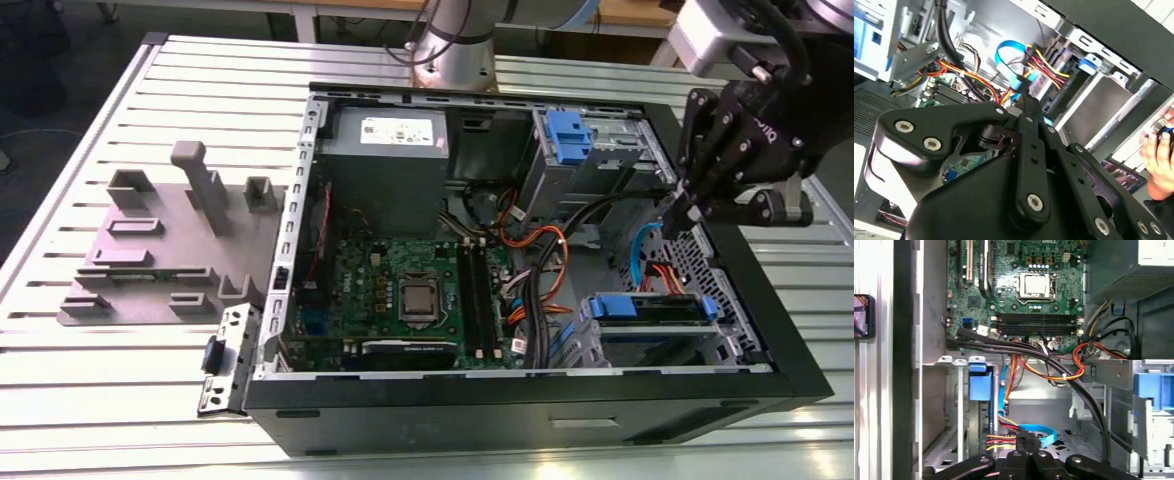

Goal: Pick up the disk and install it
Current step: 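Insert the second disk wire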

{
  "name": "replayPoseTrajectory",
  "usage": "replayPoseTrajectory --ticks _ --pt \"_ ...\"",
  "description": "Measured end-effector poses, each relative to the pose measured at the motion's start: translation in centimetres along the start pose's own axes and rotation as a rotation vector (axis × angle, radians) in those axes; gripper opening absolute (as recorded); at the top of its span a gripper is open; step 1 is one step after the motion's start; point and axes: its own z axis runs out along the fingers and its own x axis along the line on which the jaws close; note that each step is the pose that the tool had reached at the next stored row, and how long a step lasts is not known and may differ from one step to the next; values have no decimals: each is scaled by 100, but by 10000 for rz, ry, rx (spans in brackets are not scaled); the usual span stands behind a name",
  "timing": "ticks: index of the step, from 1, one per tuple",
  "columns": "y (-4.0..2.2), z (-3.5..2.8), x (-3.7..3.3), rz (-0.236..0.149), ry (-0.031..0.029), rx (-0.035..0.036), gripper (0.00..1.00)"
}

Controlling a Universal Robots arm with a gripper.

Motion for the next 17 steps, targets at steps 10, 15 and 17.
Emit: replayPoseTrajectory --ticks 10,15,17 --pt "-2 52 -134 1 148 1 17" --pt "-2 89 -178 0 248 2 24" --pt "-2 105 -189 0 325 4 24"
